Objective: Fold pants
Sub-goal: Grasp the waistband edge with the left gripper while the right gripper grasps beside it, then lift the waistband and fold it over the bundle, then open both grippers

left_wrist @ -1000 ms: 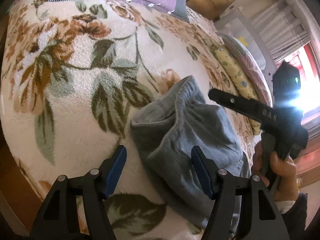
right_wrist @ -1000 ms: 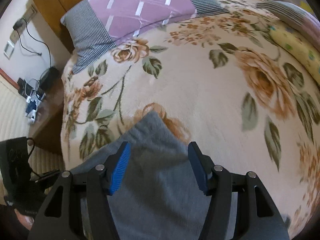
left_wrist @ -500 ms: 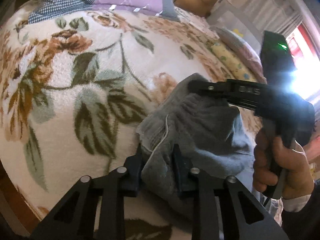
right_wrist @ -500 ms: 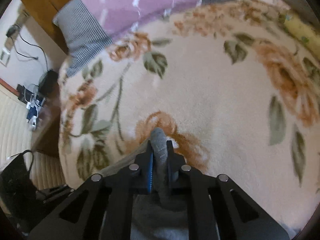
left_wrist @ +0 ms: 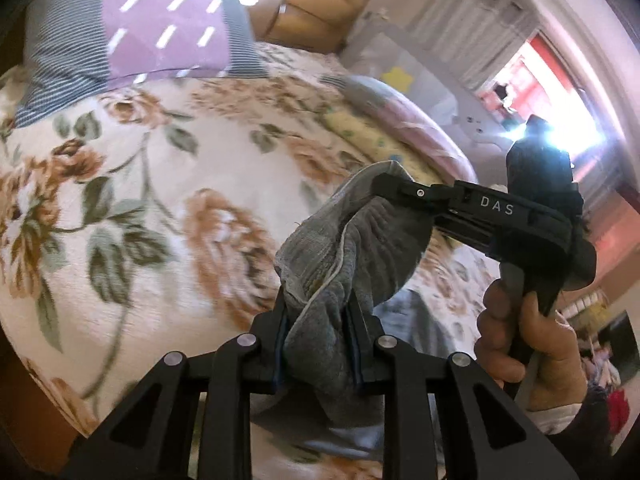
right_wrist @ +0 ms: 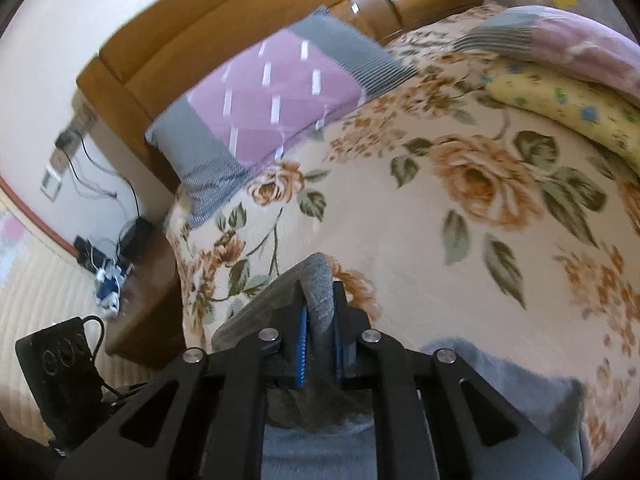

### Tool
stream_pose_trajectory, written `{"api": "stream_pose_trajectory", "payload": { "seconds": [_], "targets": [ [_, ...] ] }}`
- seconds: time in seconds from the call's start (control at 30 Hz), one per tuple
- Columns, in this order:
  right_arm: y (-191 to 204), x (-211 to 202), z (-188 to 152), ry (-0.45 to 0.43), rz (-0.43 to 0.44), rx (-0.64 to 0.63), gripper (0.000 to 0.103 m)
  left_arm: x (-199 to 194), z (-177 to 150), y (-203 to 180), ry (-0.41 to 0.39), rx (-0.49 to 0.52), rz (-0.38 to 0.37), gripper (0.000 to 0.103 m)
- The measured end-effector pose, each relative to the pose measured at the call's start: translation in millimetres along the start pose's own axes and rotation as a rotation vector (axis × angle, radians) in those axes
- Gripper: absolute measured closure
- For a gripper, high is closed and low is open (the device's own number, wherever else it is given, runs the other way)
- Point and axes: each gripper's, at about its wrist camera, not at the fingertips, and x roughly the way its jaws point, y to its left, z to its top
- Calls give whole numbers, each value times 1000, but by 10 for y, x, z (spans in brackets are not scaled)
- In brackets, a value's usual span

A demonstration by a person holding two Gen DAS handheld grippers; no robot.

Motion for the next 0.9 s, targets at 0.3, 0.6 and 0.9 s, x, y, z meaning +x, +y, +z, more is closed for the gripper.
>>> {"api": "stream_pose_trajectory", "payload": {
  "seconds": [0.3,0.6,0.9],
  "targets": [
    [-333,-808,-390,-95,-29,102,92,46,-246,-598,61,90,-92,79],
    [-708,-1495,-900,-179,-65,202,92,148,-629,-1270,147,200,-177,79],
    [-1304,-2228,-1578,-288,-96,355,92,385,-1172,-2118,258,363,-261,79]
  ]
}}
